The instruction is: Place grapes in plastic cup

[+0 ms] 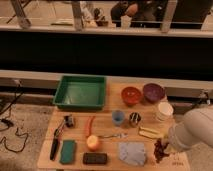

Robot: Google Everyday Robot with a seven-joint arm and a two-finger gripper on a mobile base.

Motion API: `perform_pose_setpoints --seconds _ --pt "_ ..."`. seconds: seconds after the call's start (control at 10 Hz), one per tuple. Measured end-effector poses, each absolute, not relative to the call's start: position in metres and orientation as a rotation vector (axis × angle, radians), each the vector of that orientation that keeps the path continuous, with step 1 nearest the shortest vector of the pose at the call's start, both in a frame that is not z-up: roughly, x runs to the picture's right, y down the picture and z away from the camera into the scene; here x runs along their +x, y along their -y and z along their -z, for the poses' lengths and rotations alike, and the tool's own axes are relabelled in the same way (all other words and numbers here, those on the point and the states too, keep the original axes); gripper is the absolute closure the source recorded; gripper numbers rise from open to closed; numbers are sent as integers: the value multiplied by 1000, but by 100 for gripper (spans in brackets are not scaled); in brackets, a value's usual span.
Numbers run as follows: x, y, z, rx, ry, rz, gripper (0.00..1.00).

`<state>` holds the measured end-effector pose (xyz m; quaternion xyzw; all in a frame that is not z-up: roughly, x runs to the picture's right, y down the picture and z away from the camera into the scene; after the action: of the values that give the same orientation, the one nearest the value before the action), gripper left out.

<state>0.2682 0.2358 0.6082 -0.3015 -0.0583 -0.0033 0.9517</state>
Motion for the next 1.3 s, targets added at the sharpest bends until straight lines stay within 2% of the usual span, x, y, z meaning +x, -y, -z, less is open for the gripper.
perform_pose_setpoints --seconds 0.3,1.3 --pt "263 -219 -603 -592 118 30 100" --pt "259 -213 -603 -579 129 29 100"
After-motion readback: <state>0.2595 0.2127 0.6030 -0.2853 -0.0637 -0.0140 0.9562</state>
